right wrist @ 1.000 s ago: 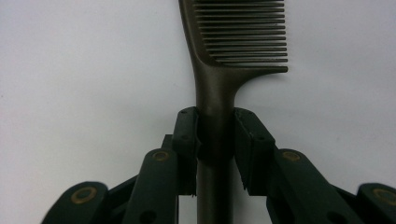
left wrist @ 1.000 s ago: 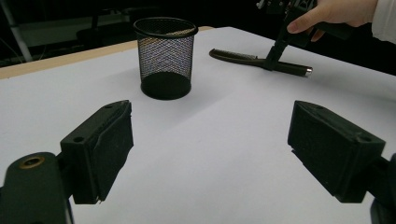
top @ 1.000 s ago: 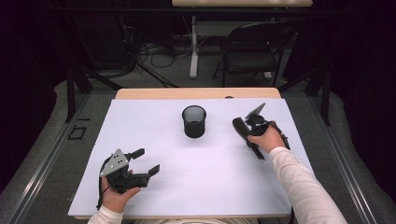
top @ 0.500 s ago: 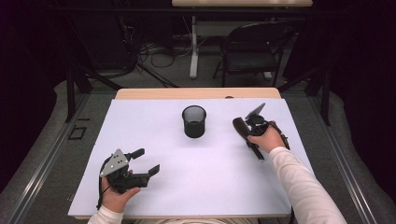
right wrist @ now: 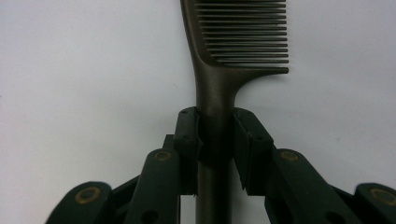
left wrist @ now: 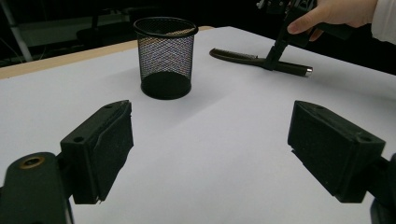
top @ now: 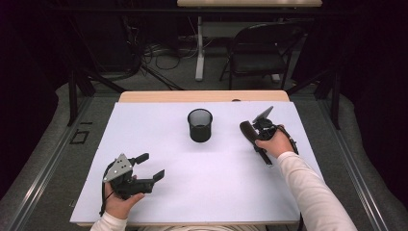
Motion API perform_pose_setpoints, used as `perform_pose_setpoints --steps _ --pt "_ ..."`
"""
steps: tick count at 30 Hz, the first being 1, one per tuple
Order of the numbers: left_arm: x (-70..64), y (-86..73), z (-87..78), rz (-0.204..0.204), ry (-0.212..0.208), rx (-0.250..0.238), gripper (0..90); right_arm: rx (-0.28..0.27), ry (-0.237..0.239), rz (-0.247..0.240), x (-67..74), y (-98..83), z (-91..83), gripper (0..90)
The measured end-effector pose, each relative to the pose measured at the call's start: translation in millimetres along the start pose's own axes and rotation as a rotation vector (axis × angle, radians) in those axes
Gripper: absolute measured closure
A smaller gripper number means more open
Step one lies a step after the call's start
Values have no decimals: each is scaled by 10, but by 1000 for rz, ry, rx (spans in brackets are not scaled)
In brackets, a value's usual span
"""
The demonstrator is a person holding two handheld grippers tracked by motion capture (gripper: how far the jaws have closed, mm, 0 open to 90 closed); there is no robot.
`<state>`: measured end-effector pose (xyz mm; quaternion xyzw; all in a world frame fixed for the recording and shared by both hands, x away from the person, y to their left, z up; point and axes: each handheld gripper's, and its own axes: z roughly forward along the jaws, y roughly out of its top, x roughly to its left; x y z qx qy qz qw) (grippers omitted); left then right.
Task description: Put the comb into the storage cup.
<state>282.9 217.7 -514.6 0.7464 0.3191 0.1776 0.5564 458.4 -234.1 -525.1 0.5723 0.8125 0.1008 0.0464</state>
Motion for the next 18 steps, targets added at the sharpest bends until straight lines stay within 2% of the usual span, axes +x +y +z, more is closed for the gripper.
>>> perform_pose_setpoints --steps 3,5,6,8,9,12,16,18 --pt "0 0 0 -1 0 0 142 10 -4 5 1 -2 -11 730" --pt "1 0 0 0 0 0 142 -15 8 1 -8 -12 2 731" --pt "1 0 0 0 0 0 142 2 3 0 -7 -11 -13 731" --pt "0 0 1 0 0 0 142 -5 -1 -1 -8 -15 -21 731" --pt "0 0 1 0 0 0 142 -24 6 1 -11 -20 -19 731" --pt "0 0 1 0 0 0 142 -26 6 -4 -21 -15 -55 731" --pt "0 1 0 0 0 0 142 -72 27 8 0 -32 -52 731" --pt "0 1 0 0 0 -1 142 -36 6 -15 5 -22 -87 731"
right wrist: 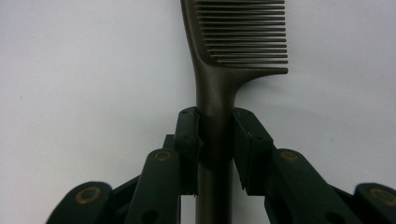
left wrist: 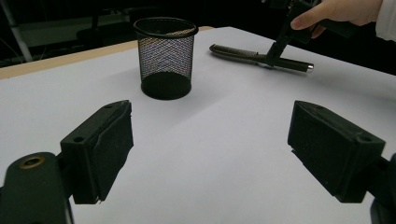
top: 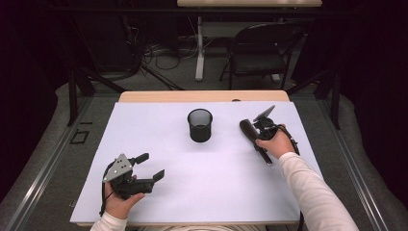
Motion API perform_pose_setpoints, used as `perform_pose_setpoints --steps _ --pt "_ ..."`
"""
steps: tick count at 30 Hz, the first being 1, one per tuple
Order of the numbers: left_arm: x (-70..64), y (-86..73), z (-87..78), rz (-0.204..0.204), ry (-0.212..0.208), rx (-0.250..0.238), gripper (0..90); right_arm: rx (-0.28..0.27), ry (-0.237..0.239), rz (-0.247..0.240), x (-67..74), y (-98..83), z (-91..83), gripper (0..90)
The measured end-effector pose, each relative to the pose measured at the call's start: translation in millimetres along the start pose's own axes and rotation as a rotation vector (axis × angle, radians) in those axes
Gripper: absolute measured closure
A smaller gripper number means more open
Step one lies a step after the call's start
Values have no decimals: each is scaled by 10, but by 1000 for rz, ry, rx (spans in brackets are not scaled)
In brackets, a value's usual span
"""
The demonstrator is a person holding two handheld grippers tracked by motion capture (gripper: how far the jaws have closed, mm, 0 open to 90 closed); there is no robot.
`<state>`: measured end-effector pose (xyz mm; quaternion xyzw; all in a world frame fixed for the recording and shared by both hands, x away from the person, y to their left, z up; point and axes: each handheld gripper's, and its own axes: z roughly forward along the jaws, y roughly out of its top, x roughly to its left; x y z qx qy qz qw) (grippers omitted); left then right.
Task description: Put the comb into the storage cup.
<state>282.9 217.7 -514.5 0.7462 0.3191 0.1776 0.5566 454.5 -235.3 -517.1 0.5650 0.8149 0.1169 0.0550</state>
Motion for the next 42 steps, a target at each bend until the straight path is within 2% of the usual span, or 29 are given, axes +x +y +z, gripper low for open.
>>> perform_pose_setpoints --steps 3,4,5,12,13,14,16,21,36,42 --pt "0 0 0 0 0 0 142 -28 14 7 13 -9 -9 731" --pt "0 0 0 -1 1 -1 142 -12 11 10 21 -5 -29 731" --pt "1 -1 1 -2 1 0 142 -36 14 -7 18 -8 -32 731" --pt "1 -1 1 -2 0 0 142 -54 18 -19 46 -11 -112 731" --pt "1 -1 1 -3 1 0 142 -77 30 -12 51 -18 -107 731" --pt "0 0 0 -3 7 2 142 -76 32 -1 61 -20 -120 731" --pt "0 0 -1 -4 7 1 142 -81 23 -25 59 -21 -146 731" --pt "0 0 -3 -4 7 1 142 -137 50 -22 77 -39 -190 731" --pt "0 0 -3 -4 8 1 142 -252 78 -43 102 -146 -306 731" --pt "3 -1 3 -1 1 4 143 -338 133 -60 152 -250 -366 732"
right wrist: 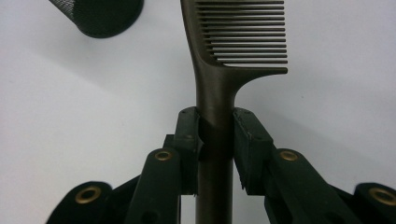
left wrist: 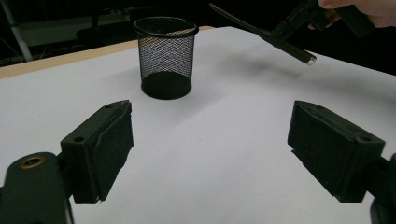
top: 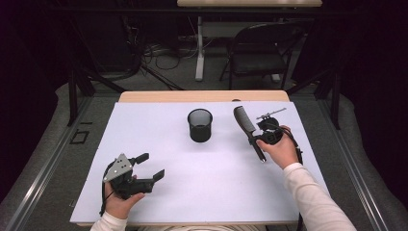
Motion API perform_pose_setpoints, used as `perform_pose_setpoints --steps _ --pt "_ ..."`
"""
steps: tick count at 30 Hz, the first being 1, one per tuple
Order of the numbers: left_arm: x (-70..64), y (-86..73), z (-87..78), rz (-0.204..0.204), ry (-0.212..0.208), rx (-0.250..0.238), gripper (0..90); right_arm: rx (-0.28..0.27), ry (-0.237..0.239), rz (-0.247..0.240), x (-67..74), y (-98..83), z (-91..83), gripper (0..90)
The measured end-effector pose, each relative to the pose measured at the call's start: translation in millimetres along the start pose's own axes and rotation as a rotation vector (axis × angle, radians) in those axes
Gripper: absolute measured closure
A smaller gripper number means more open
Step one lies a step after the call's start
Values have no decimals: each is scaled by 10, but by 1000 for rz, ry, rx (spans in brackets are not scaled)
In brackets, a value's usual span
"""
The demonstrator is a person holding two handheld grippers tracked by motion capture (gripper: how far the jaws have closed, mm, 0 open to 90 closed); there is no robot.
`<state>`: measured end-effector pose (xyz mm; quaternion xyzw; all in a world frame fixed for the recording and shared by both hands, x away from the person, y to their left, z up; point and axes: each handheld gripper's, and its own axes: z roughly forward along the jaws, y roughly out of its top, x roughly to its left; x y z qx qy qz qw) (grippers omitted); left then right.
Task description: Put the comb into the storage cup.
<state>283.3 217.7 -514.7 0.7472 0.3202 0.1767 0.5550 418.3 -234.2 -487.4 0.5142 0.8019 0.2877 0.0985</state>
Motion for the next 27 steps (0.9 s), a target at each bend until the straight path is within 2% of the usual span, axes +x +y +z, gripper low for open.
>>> perform_pose_setpoints --steps 8,16,25,27 --pt "3 -2 1 -1 1 0 143 -72 5 -29 85 -31 -81 732" --pt "-1 -2 2 3 -1 0 143 -163 63 -56 245 -16 -185 731" --pt "2 -3 3 4 -1 4 143 -218 104 -46 302 0 -261 732" --pt "2 -3 4 4 0 5 143 -234 128 -38 311 9 -287 732"
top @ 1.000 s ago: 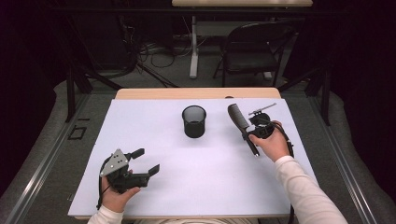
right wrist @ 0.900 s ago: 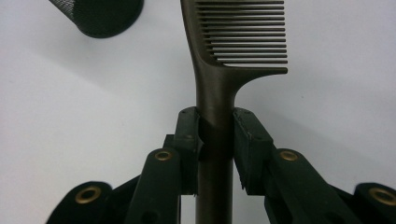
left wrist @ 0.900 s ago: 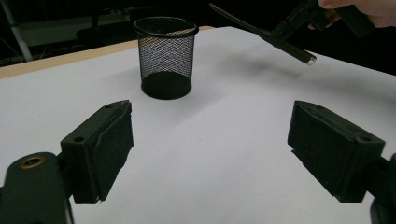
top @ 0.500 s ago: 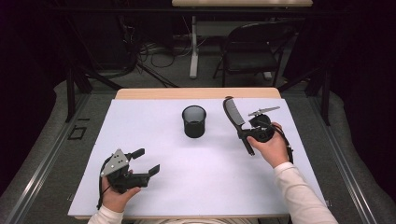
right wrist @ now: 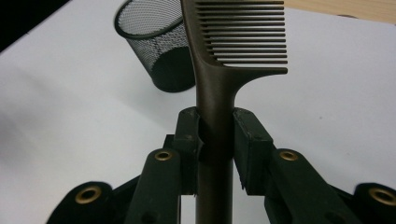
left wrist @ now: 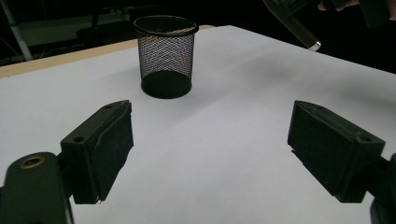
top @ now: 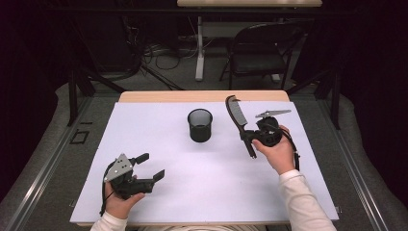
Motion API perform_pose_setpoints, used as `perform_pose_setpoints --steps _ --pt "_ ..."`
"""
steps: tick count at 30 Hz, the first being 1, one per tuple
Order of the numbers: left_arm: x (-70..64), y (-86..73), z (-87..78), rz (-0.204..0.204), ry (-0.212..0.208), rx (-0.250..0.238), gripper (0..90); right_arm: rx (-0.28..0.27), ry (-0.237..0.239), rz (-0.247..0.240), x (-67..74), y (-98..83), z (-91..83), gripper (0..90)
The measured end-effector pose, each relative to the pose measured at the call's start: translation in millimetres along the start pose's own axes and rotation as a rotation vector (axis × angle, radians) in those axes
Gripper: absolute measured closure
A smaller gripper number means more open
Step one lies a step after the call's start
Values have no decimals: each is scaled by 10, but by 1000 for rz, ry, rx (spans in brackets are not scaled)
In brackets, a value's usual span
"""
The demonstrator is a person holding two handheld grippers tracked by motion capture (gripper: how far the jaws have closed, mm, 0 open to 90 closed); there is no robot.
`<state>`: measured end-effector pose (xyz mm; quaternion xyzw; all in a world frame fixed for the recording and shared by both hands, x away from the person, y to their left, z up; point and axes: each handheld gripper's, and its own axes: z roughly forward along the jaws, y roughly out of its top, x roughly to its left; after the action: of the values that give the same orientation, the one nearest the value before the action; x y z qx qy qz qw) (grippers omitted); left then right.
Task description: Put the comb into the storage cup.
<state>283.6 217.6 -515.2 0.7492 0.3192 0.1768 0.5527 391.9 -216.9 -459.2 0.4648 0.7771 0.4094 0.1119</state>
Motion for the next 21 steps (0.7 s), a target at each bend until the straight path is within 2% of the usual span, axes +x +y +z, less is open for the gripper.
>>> perform_pose_setpoints --steps 5,8,11,14,21 --pt "1 0 -3 1 0 -1 143 -44 26 7 32 11 -25 732" --pt "3 0 -4 0 1 -1 143 -64 17 -7 71 8 -37 732" --pt "3 -1 -6 2 1 -7 143 -90 -13 -43 137 -6 -54 732" --pt "5 -2 -4 -1 3 -6 143 -117 -10 -57 185 -12 -64 732" --pt "2 -2 -3 4 5 -4 143 -137 1 -85 267 -45 -72 732"
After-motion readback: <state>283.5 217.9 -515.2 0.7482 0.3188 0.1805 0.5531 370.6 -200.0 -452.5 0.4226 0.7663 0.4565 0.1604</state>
